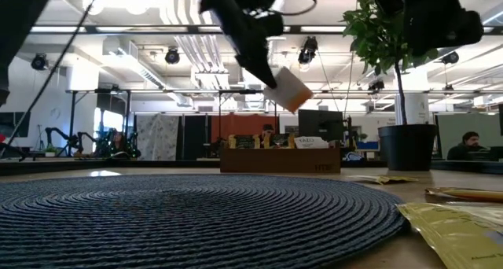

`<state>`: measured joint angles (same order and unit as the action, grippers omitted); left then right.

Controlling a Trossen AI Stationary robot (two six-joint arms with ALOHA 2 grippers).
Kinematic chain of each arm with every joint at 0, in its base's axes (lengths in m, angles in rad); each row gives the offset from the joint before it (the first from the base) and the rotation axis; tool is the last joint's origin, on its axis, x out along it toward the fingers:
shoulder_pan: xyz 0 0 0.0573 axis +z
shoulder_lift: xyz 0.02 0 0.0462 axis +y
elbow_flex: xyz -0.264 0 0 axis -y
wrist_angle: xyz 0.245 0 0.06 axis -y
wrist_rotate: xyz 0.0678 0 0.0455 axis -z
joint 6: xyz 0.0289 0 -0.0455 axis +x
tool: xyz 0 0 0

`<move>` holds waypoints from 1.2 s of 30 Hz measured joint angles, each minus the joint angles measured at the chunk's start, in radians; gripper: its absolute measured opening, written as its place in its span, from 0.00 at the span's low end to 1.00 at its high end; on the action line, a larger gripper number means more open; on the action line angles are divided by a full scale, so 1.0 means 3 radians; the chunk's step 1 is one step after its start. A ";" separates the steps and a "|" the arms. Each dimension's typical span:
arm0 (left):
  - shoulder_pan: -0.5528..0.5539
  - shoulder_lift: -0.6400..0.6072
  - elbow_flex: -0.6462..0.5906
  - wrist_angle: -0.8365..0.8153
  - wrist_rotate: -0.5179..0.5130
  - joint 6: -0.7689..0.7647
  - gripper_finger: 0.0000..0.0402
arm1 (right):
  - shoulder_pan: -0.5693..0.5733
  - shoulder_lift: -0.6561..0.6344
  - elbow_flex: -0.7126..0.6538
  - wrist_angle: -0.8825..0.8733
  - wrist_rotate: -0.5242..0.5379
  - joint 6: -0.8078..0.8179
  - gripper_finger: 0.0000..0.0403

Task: Pick & Place Tea
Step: Put the top white tea bag into the right section of the wooden organizer

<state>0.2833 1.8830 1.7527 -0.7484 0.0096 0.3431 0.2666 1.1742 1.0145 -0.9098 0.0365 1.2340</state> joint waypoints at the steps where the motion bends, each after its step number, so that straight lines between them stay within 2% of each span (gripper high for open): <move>1: 0.0010 0.0114 0.0141 -0.0049 0.0004 0.0015 0.00 | 0.0029 -0.0010 -0.0001 -0.0002 0.0040 0.0082 0.29; 9: 0.0106 0.0882 0.1188 -0.0587 0.0009 0.0096 0.00 | 0.0214 0.0020 -0.0005 0.0003 0.0110 0.0487 0.25; 17: 0.0117 0.1264 0.1676 -0.0864 0.0007 0.0021 0.00 | 0.0477 0.0016 -0.0005 0.0006 0.0295 0.0793 0.21; 23: 0.0088 0.1133 0.1651 -0.1205 0.0164 -0.0015 0.00 | 0.0545 -0.0004 -0.0005 -0.0114 0.0920 0.0674 0.19; 31: -0.0115 0.0519 0.1321 -0.1349 0.0362 -0.0019 0.00 | 0.0444 -0.0091 0.0039 -0.0051 0.1983 -0.0426 0.20; 33: -0.0207 0.0369 0.1189 -0.1341 0.0372 -0.0022 0.00 | 0.0338 -0.0099 0.0079 0.0038 0.2061 -0.0728 0.23; 36: -0.0335 0.0210 0.0968 -0.1228 0.0370 -0.0023 0.00 | 0.0119 -0.0096 0.0114 0.0300 0.1983 -0.1177 0.29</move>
<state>0.1829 1.9458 2.0431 -1.1169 0.1204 0.3363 0.3024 1.1453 1.0488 -0.8197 0.6315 0.8810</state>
